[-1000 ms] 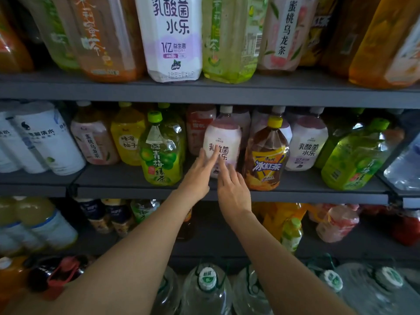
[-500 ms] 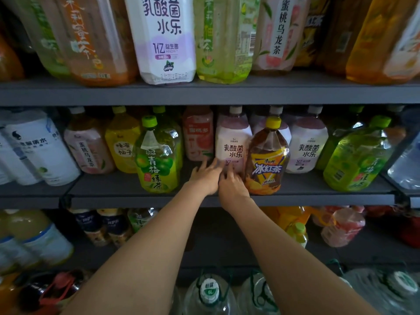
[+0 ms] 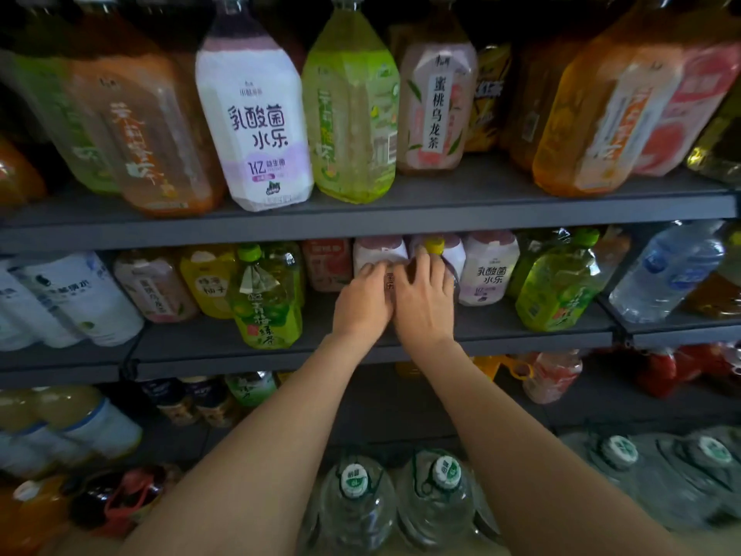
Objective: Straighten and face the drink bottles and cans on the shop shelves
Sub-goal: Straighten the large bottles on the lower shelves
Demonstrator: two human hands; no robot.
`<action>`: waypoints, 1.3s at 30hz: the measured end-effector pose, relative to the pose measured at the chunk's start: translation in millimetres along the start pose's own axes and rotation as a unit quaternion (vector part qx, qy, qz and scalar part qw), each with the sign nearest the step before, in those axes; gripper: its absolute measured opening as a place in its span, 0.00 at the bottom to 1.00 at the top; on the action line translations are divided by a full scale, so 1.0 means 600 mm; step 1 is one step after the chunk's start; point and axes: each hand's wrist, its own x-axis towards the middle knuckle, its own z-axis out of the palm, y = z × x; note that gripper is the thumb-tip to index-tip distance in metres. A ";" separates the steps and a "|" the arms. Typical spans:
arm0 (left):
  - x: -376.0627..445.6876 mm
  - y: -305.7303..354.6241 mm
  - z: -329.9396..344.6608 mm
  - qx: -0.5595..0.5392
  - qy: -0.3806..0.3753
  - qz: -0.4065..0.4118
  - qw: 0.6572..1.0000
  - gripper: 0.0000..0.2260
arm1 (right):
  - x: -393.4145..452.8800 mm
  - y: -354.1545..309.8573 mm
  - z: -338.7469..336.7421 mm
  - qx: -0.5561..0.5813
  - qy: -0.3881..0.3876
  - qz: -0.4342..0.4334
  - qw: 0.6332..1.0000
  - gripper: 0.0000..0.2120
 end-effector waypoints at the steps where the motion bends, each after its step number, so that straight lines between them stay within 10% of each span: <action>1: -0.003 0.000 -0.003 0.011 -0.004 0.003 1.000 0.16 | 0.005 0.005 -0.004 -0.009 -0.018 0.021 1.000 0.23; 5: -0.029 -0.008 -0.021 0.030 -0.025 0.030 0.999 0.19 | 0.013 0.005 -0.034 0.023 -0.125 0.023 0.992 0.26; 11: -0.033 0.008 -0.138 0.016 0.046 0.041 0.998 0.16 | 0.024 -0.032 -0.124 0.152 0.017 -0.109 0.982 0.07; 18: 0.035 0.016 -0.317 -0.124 0.251 -0.174 0.944 0.17 | 0.151 -0.126 -0.290 0.247 -0.002 -0.121 0.961 0.23; 29: 0.064 -0.049 -0.362 -0.181 0.130 -0.164 0.961 0.27 | 0.307 -0.242 -0.353 0.395 -0.184 0.067 0.898 0.26; 39: 0.046 -0.038 -0.357 -0.189 0.121 -0.187 0.956 0.31 | 0.278 -0.238 -0.367 0.341 -0.090 0.041 0.935 0.25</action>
